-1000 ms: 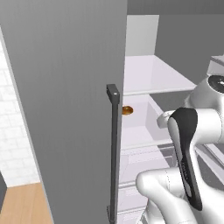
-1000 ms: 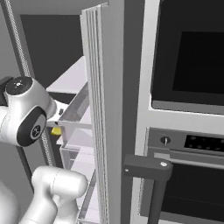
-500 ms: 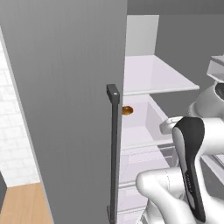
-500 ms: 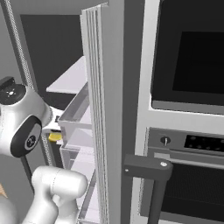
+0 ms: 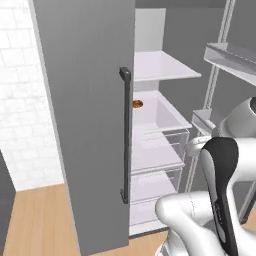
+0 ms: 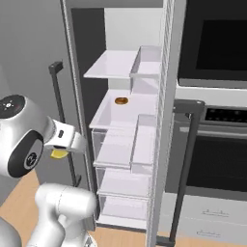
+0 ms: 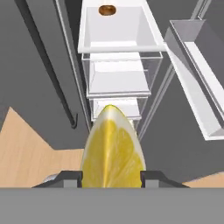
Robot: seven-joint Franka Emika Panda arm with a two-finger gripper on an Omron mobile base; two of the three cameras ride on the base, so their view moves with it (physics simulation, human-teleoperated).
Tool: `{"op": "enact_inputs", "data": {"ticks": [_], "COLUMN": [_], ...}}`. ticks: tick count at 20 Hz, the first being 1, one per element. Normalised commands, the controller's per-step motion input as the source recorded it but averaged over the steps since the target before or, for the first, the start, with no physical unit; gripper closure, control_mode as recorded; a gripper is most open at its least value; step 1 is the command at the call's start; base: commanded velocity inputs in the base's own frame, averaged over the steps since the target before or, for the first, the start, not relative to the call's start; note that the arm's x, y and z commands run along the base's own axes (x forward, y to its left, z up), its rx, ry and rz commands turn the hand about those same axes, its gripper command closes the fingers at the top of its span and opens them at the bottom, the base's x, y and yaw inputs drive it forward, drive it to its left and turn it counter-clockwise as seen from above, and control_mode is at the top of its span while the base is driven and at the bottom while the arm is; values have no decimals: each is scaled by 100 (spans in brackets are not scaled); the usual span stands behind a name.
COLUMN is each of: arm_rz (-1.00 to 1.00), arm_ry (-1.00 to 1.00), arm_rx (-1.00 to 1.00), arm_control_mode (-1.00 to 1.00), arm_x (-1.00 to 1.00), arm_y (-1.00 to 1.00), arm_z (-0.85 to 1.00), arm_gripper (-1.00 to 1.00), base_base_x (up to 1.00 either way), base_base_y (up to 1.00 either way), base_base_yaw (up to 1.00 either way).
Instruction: Grab a lemon wedge from the fridge and one ice cube from the ice bowl, and put them in the glass of lemonade.
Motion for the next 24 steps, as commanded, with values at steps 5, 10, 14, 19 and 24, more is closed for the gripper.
{"op": "enact_inputs", "data": {"ticks": [5,10,14,19,24], "arm_rz": [0,0,0,0,0], "arm_ry": [0,0,0,0,0], "arm_rx": [0,0,0,0,0], "arm_control_mode": [100,100,100,100,100], "arm_x": [0,0,0,0,0], "arm_y": [0,0,0,0,0], "arm_z": [0,0,0,0,0], "arm_gripper": [100,100,100,100,100], "base_base_x": [-99,-69,-12,1,39], "base_base_y": [10,-26,-3,-25,-35], "base_base_yaw": [-28,-60,-84,-87,-64]}}
